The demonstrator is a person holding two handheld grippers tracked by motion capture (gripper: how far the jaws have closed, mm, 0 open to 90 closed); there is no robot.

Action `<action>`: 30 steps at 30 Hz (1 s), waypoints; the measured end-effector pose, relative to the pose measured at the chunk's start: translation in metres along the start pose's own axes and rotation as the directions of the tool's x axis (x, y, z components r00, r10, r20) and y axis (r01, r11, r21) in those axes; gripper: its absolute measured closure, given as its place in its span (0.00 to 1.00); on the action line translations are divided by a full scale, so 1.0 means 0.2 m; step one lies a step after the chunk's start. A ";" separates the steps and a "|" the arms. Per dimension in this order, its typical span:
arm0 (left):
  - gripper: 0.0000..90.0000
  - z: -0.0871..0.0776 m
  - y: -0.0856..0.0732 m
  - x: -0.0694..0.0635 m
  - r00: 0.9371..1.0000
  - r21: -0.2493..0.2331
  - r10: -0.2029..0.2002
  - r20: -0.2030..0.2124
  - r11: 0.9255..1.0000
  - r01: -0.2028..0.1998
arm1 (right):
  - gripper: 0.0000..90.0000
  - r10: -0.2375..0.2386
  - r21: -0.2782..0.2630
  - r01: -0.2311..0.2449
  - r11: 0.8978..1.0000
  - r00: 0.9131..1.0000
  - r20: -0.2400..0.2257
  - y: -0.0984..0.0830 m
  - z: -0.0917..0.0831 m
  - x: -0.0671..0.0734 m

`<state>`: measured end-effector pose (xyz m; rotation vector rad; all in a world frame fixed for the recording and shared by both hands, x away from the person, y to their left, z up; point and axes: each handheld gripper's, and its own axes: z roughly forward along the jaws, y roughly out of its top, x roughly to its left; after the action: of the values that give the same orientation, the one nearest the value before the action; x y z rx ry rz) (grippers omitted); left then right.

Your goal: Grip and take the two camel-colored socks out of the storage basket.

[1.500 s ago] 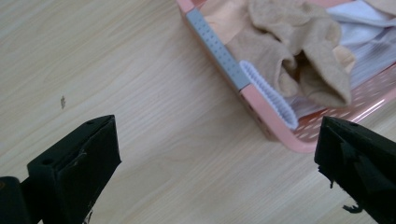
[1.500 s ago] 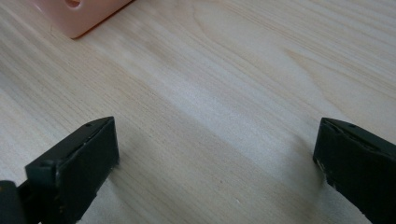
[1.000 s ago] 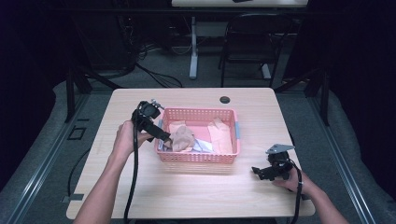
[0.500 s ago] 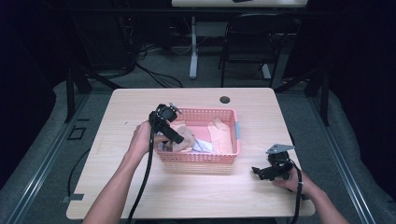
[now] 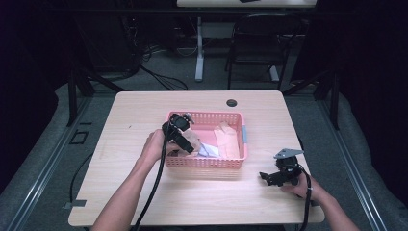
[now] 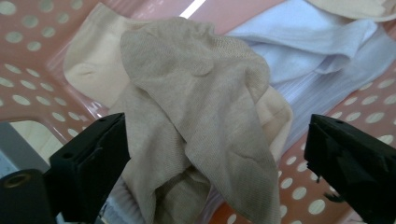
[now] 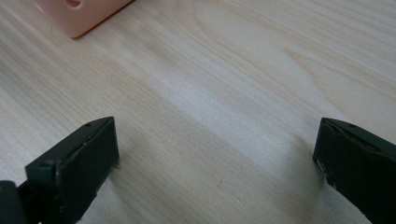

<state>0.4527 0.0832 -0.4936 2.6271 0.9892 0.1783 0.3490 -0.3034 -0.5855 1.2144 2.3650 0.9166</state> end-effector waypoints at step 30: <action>0.81 0.15 0.06 -0.05 0.996 0.070 0.080 -0.039 0.995 -0.077 | 0.00 -0.002 0.001 0.002 1.000 1.000 -0.004 0.00 0.00 0.00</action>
<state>0.4585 0.0601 -0.5178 2.7374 0.9216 0.2221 0.3489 -0.3036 -0.5855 1.2114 2.3692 0.9179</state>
